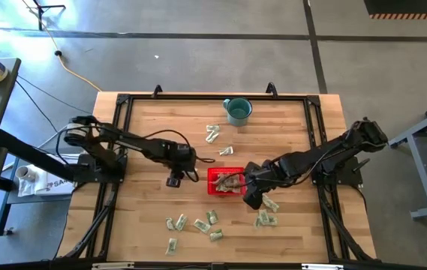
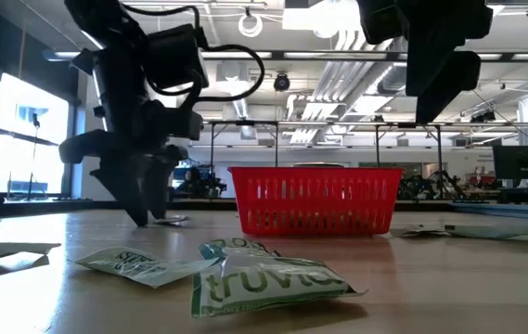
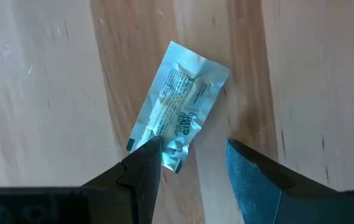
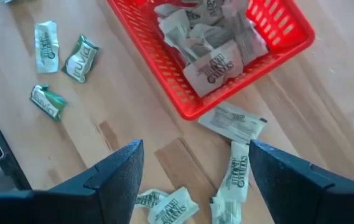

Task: Pick and place Stevia / Truvia into bins
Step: Put the green stevia packet into the red bin

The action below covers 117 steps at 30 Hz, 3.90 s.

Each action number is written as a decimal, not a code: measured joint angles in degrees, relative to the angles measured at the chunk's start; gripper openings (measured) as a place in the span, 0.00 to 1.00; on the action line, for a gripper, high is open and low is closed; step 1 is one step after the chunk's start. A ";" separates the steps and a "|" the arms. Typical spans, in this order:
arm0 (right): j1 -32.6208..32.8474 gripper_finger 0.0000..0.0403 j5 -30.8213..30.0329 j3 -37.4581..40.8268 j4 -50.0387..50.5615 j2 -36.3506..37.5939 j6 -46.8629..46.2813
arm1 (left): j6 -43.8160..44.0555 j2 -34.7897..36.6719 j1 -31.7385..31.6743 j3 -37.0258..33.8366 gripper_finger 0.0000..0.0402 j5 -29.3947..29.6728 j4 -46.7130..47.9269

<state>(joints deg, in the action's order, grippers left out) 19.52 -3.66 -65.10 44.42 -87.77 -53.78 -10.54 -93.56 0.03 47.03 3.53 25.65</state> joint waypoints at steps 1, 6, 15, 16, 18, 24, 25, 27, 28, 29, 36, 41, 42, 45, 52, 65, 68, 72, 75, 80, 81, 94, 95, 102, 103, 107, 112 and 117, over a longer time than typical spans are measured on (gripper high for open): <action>0.24 0.69 -0.03 0.00 0.15 0.00 0.00 | -0.03 -0.04 0.07 0.07 0.53 0.39 -0.10; 0.97 0.69 -0.42 0.00 1.79 0.00 -0.13 | 3.28 0.29 -0.02 2.96 0.53 3.36 3.92; 1.31 0.69 -0.81 0.01 3.87 0.00 0.26 | -3.38 -3.19 0.33 4.42 0.53 1.83 1.97; 1.43 0.69 -0.82 0.00 4.26 0.00 0.26 | -4.21 -3.77 0.43 4.55 0.53 1.75 1.92; 1.69 0.69 -1.19 0.02 4.92 0.00 0.26 | -5.48 -4.75 0.66 4.50 0.53 2.56 1.46; 2.78 0.69 -2.39 0.02 5.51 0.00 0.28 | -7.66 -5.33 -0.57 4.42 0.48 -0.39 0.20; 2.78 0.69 -2.41 0.02 5.78 0.00 0.28 | -7.66 -5.37 -0.77 4.42 0.45 -1.33 0.40; 2.78 0.69 -2.83 0.02 6.55 0.00 0.48 | -7.65 -5.44 -1.13 4.42 0.36 -1.99 0.87; 2.78 0.69 -3.04 0.02 7.07 0.00 1.12 | -7.48 -5.46 -1.16 4.44 0.31 -2.50 0.98; 2.77 0.69 -3.07 0.02 7.71 0.00 1.81 | -6.25 -5.46 -1.18 4.44 0.25 -2.96 0.96; 8.33 0.69 -8.58 0.02 16.86 0.59 -1.59 | 12.65 -2.76 -0.70 9.84 0.08 -10.90 6.47; 15.05 0.69 -9.78 0.02 22.64 0.63 -10.79 | 14.21 3.95 2.63 17.62 0.07 -7.25 4.35; 16.29 0.69 -9.69 0.03 22.64 0.63 -12.33 | 13.99 4.11 3.13 19.07 0.06 -6.76 3.48; 19.17 0.69 -8.12 0.04 21.30 0.54 -14.74 | 13.75 4.06 3.56 22.43 0.06 -7.82 0.90; 21.06 0.69 -7.12 0.04 16.71 0.32 -19.88 | 17.44 -5.05 3.86 22.43 0.20 -16.12 -5.96; 22.00 0.69 -9.26 0.38 19.52 0.02 -23.28 | 37.81 0.97 6.69 22.71 0.72 -17.99 5.02; 20.97 0.69 -9.87 0.39 18.95 0.02 -22.63 | 40.87 5.72 10.56 22.65 0.74 -9.52 12.92; 20.41 0.69 -12.16 0.30 16.23 -1.01 -21.33 | 47.67 9.05 16.33 22.60 0.72 -1.17 20.83; 18.99 0.68 -9.00 1.25 17.68 -3.35 -19.55 | 52.45 9.82 19.98 22.60 0.70 2.93 23.49; 18.32 0.69 -6.17 8.70 5.24 -4.26 -18.34 | 58.42 9.90 24.10 22.62 0.65 7.17 26.07; 18.33 0.69 -5.79 9.98 3.17 -4.22 -18.47 | 59.54 9.90 24.70 22.62 0.64 7.51 26.42; 16.84 0.68 -3.14 21.94 -13.73 -3.78 -21.94 | 66.57 9.90 27.34 22.62 0.58 9.09 30.03; 16.84 0.68 -3.30 21.64 -13.33 -3.78 -22.21 | 66.57 9.90 27.37 22.62 0.58 9.09 30.05; 17.01 0.67 -6.67 16.98 -5.35 -3.58 -20.54 | 66.55 9.90 27.34 22.62 0.58 9.07 30.03; 16.99 0.67 -7.23 15.83 -4.54 -3.30 -20.34 | 66.57 9.90 27.34 22.62 0.58 9.07 30.03; 17.01 0.67 -8.96 12.49 -2.86 -3.23 -19.37 | 66.57 9.90 27.34 22.62 0.58 9.07 30.01; 17.01 0.67 -8.18 14.64 -3.69 -3.48 -22.19 | 66.57 9.90 27.34 22.62 0.58 9.10 30.01; 16.60 0.67 -7.83 16.63 -7.14 -3.48 -23.77 | 66.51 9.90 27.34 22.64 0.58 9.11 30.03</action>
<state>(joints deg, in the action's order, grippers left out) 36.12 -11.49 -48.47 37.29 -91.24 -77.55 55.96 -83.66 27.38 69.67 12.64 55.68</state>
